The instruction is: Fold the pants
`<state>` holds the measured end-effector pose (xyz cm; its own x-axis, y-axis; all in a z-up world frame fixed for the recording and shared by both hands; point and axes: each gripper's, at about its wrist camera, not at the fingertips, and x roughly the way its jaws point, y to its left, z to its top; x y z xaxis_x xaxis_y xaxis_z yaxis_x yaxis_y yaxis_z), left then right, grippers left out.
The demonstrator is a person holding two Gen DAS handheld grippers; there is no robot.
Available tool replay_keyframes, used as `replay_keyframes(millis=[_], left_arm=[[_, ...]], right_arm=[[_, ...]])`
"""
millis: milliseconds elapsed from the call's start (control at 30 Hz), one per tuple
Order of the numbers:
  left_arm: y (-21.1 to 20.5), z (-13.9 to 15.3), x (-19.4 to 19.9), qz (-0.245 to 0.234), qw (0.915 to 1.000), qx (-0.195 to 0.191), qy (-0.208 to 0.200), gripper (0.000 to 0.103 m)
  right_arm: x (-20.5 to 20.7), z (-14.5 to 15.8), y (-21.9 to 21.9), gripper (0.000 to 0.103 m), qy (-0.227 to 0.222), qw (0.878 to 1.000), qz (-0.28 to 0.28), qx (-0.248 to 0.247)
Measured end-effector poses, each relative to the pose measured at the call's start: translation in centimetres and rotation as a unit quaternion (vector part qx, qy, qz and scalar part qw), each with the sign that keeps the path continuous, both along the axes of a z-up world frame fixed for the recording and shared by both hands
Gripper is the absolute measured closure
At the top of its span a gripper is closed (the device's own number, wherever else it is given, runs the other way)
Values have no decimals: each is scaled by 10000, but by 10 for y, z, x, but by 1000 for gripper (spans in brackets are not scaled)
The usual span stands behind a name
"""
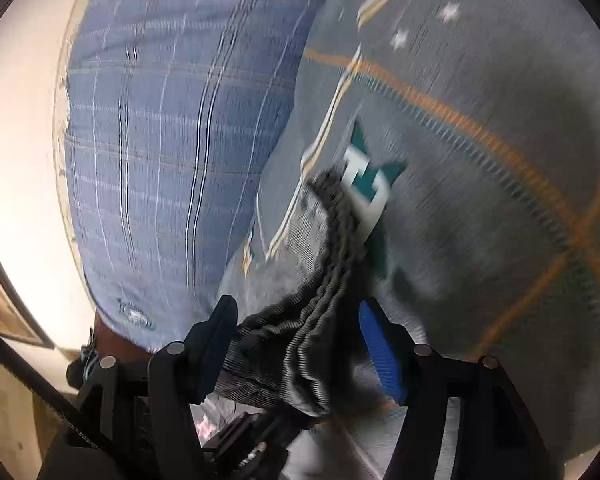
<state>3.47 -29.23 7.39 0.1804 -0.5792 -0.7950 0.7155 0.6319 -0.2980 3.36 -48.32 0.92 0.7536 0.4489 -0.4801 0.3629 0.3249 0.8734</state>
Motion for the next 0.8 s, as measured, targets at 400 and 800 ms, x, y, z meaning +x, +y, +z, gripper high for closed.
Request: replay_keyframes(millis=[400,800], left_arm=[[-3,-9,-4,-154,9998,89,-53,91],[72,52,10,712,9929,-955,-34,91]], right_arm=[[18,-2,13,70,314,9988,156,-335],[54,115,113,89,-937,9666,1303,-1998]])
